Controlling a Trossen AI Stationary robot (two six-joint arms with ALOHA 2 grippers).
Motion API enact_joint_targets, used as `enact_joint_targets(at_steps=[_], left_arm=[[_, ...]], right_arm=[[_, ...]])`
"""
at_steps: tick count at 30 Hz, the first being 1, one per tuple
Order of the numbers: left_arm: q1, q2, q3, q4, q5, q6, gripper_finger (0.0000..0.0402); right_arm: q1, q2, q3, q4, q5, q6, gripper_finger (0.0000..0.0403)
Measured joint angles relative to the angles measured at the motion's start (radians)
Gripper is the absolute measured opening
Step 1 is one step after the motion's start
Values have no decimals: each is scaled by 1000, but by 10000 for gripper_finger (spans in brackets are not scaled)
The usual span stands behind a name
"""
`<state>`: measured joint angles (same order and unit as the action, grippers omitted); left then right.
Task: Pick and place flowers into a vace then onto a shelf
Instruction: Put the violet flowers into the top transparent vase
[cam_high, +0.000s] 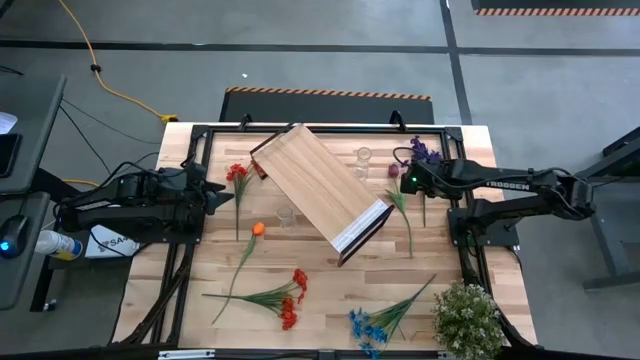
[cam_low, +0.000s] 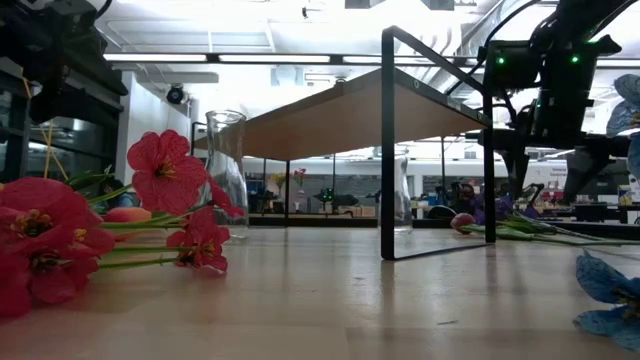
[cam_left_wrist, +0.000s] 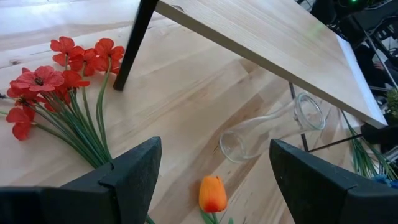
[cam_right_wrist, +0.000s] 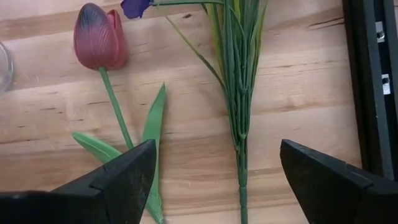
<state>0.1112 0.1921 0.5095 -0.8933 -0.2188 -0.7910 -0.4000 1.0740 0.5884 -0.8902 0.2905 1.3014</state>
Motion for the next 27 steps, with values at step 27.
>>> enact_joint_targets(at_steps=[27], left_arm=[[0, 0, 0, 0, 1, 0, 333]], right_arm=[[0, 0, 0, -3, 17, 16, 330]])
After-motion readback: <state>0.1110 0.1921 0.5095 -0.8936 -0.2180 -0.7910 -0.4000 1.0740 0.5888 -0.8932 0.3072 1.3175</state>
